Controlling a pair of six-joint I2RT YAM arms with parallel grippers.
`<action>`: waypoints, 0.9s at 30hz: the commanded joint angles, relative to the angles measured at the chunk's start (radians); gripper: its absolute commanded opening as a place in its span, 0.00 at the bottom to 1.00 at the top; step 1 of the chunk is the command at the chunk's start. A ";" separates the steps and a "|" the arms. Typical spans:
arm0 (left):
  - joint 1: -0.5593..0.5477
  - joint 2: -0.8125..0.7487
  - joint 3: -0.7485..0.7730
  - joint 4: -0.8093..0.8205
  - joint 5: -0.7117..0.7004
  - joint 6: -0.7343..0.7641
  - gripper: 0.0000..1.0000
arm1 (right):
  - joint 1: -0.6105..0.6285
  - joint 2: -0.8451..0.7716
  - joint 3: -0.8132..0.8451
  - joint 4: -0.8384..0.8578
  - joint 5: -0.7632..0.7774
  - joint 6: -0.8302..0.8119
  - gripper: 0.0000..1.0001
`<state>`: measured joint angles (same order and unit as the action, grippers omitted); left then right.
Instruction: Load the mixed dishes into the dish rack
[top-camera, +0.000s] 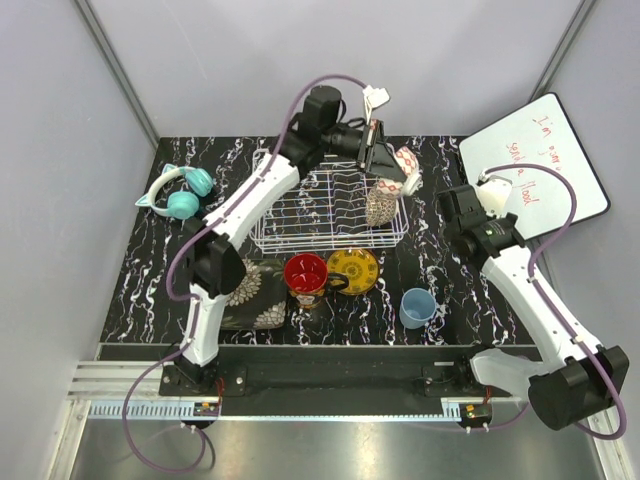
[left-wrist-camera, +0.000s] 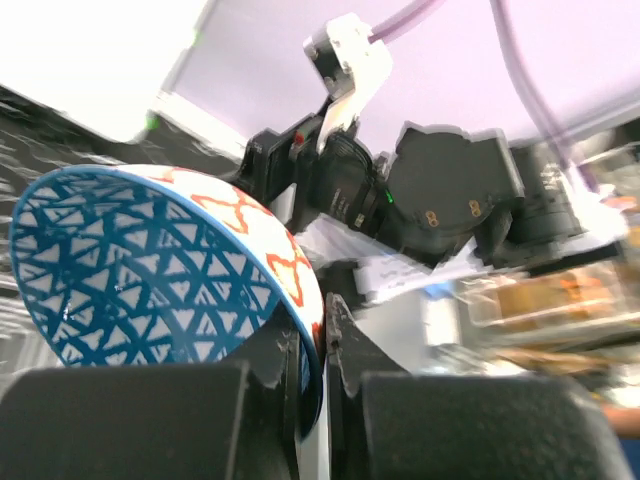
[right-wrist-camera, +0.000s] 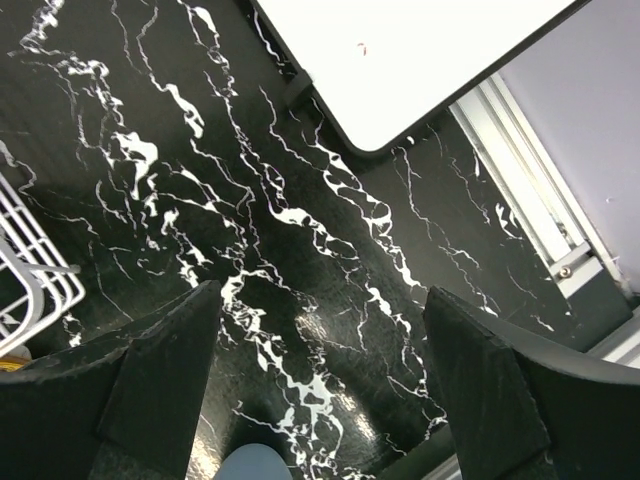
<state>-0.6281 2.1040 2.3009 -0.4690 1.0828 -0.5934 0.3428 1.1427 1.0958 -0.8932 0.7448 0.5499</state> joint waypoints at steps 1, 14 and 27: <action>0.022 -0.018 -0.175 0.774 0.255 -0.616 0.00 | -0.005 -0.028 0.006 0.059 -0.004 0.031 0.89; 0.025 0.039 -0.302 0.619 0.227 -0.444 0.00 | -0.004 -0.084 0.016 0.045 0.028 0.016 0.88; 0.031 0.154 -0.310 0.515 0.149 -0.338 0.00 | -0.005 -0.103 0.030 0.019 0.037 0.021 0.88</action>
<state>-0.6064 2.2677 1.9808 0.0086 1.2522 -0.9455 0.3428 1.0370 1.0901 -0.8677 0.7452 0.5549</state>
